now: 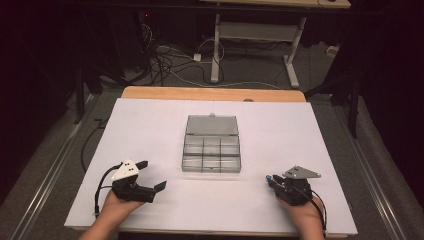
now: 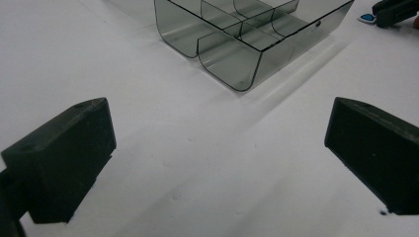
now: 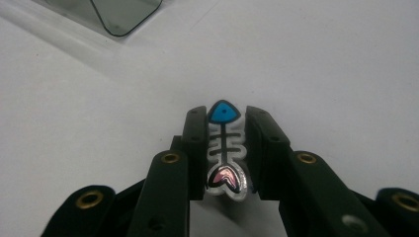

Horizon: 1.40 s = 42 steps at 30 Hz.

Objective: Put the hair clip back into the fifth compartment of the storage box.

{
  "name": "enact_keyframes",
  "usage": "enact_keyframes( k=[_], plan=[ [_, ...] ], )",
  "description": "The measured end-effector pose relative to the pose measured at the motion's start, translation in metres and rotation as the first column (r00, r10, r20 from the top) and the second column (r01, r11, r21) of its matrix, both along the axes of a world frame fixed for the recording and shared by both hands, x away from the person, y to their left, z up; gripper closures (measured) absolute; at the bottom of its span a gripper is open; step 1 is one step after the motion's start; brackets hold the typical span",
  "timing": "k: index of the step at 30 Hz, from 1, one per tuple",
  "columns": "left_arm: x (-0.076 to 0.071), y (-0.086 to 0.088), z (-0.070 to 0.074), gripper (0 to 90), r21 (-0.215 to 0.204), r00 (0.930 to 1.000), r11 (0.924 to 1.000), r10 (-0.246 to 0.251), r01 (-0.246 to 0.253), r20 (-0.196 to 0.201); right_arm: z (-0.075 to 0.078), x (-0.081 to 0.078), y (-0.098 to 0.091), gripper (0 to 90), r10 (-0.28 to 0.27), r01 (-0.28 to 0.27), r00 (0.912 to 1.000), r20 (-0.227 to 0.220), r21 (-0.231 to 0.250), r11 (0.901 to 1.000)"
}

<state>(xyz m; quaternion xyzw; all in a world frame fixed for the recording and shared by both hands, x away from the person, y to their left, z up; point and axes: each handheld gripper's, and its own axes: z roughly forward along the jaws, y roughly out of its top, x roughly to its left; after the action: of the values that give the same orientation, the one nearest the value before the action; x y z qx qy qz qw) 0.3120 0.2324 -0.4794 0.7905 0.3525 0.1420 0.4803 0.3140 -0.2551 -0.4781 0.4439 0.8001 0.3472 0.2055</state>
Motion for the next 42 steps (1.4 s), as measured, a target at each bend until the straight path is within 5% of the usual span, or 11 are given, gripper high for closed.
enact_keyframes(
  k=[17,42],
  plan=[
    [0.001,0.001,-0.001,0.0,0.004,1.0,1.0,0.002,-0.002,0.0,0.008,-0.005,-0.002,73.3,0.013,-0.013,0.9995,0.028,0.031,0.9994],
    [0.002,0.003,0.0,0.0,-0.011,1.0,0.9999,0.006,-0.006,-0.002,0.01,-0.012,0.032,73.3,0.126,-0.127,0.9915,0.034,0.046,0.9908]
  ],
)
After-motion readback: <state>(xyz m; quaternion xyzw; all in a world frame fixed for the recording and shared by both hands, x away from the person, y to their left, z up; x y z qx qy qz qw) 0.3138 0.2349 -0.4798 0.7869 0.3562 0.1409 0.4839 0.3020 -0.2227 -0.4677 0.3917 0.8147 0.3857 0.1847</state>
